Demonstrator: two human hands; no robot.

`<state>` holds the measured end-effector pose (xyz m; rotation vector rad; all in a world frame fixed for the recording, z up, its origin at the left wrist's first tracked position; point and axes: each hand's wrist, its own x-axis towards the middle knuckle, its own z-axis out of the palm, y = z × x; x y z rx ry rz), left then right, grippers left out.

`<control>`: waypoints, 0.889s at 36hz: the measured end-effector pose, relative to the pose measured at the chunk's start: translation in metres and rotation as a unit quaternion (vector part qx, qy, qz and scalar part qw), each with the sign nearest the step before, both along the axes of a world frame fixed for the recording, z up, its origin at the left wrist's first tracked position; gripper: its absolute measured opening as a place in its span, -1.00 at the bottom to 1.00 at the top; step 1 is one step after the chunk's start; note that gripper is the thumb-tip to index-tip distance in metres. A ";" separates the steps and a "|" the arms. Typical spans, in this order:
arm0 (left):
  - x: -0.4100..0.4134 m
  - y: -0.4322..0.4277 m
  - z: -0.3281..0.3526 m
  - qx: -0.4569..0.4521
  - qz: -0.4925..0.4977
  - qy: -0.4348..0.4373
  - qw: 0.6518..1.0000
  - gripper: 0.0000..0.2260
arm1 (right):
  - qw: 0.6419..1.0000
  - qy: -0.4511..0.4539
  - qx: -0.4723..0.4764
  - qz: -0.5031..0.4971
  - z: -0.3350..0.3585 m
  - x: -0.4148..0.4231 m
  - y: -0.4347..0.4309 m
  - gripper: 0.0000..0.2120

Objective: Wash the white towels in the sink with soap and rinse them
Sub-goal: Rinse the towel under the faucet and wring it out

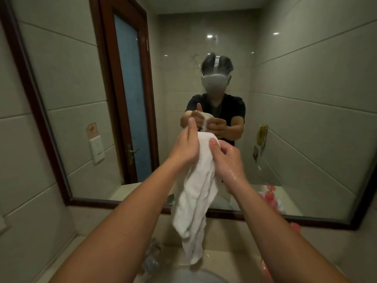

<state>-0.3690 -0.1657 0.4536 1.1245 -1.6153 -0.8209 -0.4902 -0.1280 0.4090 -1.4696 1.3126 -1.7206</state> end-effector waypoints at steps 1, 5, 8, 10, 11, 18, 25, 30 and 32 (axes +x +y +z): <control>0.005 -0.005 0.002 -0.034 -0.001 -0.027 0.999 -0.38 | 1.000 0.006 -0.005 -0.002 0.004 0.000 -0.001 -0.63; 0.015 -0.014 0.007 -0.111 -0.001 -0.052 0.992 -0.42 | 0.999 0.022 -0.027 -0.013 0.016 -0.001 -0.005 -0.81; 0.016 -0.012 0.005 -0.111 -0.005 -0.039 0.993 -0.41 | 0.999 0.025 -0.035 -0.026 0.019 0.000 -0.009 -0.69; 0.017 -0.011 0.001 -0.103 0.013 -0.028 0.994 -0.41 | 0.999 0.008 -0.035 -0.029 0.020 0.001 -0.010 -0.60; 0.017 -0.010 -0.003 -0.097 0.027 -0.025 0.995 -0.42 | 0.999 0.001 -0.033 -0.033 0.020 0.002 -0.010 -0.59; 0.009 -0.002 -0.047 -0.134 0.084 0.041 0.987 -0.40 | 0.999 0.035 -0.026 -0.019 0.041 0.014 -0.006 -0.63; -0.004 0.018 -0.039 -0.065 -0.031 0.127 0.989 -0.16 | 0.998 0.022 -0.041 -0.043 0.084 0.016 -0.005 -0.70; -0.013 0.026 -0.046 -0.093 0.010 0.132 0.987 -0.29 | 0.998 -0.020 -0.036 -0.047 0.095 0.025 -0.011 -0.70; -0.015 0.027 -0.051 -0.110 0.022 0.118 0.987 -0.34 | 0.998 -0.046 -0.019 -0.043 0.090 0.027 -0.014 -0.72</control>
